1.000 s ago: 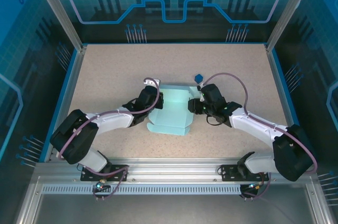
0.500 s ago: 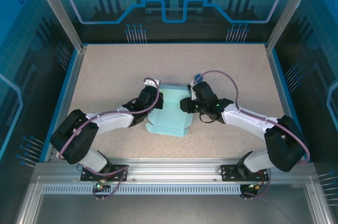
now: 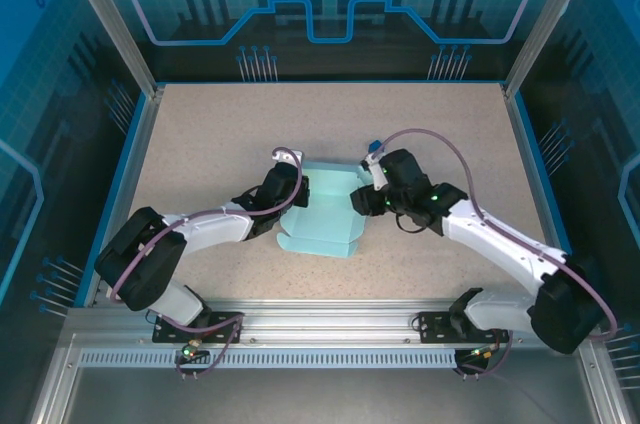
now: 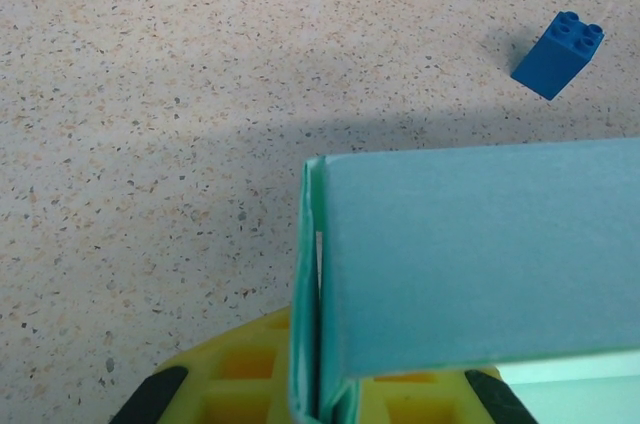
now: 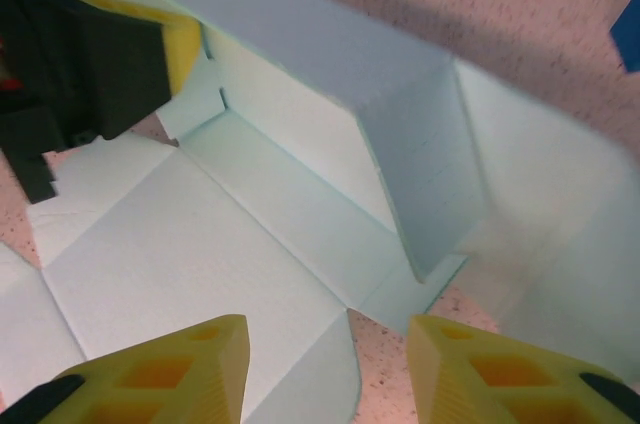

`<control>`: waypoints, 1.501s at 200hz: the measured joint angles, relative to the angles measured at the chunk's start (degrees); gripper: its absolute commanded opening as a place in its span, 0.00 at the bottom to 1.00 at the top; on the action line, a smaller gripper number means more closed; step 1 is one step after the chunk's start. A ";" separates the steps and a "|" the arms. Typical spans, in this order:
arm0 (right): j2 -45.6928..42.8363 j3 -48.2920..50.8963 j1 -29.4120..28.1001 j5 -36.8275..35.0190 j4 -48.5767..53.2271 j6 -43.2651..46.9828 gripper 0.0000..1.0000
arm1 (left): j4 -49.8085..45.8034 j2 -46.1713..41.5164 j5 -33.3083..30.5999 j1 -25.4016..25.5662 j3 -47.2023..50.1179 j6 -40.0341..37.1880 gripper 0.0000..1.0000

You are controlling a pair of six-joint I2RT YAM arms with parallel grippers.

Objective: Fold the paper box

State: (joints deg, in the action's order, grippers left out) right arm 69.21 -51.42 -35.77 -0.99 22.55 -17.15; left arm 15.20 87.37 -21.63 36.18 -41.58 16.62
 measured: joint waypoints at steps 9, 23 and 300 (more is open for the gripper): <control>-1.92 -0.70 0.83 0.31 1.88 1.75 0.47 | -0.17 0.00 0.00 0.00 -0.07 0.00 0.00; -4.81 -1.38 2.73 0.92 4.33 3.98 0.47 | -0.66 0.00 0.02 -0.02 -0.28 0.02 0.00; 5.99 5.49 16.63 28.79 -9.49 12.87 0.40 | -2.99 -2.10 3.65 -0.20 -1.20 1.49 0.00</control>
State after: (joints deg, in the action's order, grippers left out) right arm 75.20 -45.93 -19.14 27.79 13.06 -4.27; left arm 12.21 85.27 -17.98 35.99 -42.78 18.11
